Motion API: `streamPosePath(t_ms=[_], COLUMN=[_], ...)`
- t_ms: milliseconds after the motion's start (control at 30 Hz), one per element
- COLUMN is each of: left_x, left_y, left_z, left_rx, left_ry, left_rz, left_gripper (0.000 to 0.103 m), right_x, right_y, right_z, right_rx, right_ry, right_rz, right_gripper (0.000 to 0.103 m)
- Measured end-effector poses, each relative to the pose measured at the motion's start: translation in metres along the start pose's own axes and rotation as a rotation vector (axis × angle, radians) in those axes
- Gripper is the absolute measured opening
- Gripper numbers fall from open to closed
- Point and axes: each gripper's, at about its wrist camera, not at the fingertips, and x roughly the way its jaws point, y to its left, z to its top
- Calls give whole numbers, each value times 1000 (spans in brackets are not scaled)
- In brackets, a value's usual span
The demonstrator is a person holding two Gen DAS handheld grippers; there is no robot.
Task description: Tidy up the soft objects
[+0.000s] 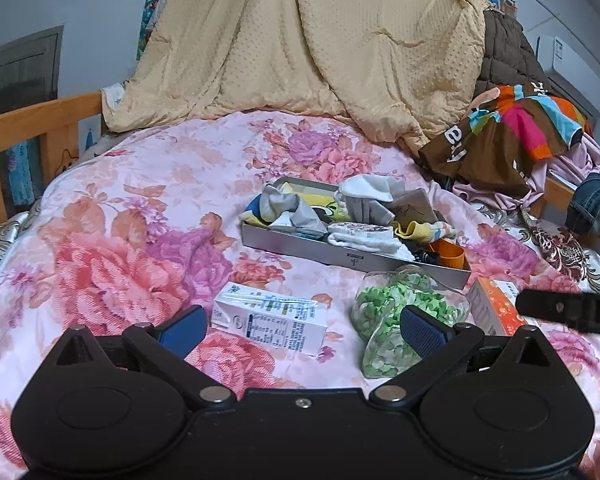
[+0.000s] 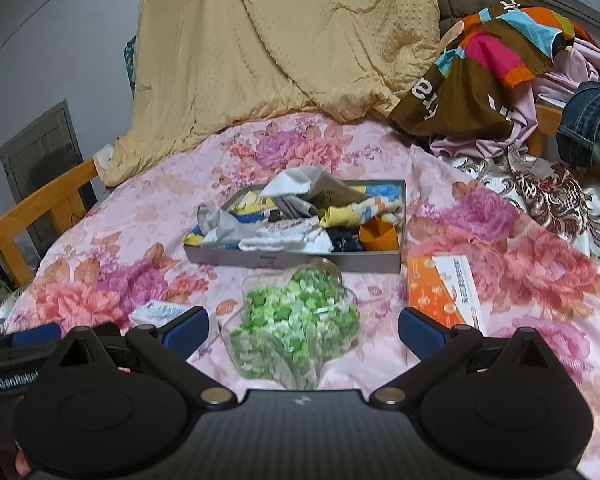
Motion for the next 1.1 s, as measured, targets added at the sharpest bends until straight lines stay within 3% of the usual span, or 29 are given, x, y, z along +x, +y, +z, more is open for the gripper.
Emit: streamPosePath(t_ms=[367,1100], left_x=[-12,-15], left_y=[5,9], left_z=[-10,-16], left_rx=[4,-7], left_ry=[16,36], left_rz=[31,60], left_gripper=[102,102], right_x=[-7,-11], right_y=[5,3], right_z=[-18,-23], right_rx=[-2,-2], right_ry=[39,52], right_rz=[-8,-20], right_gripper=[103,103])
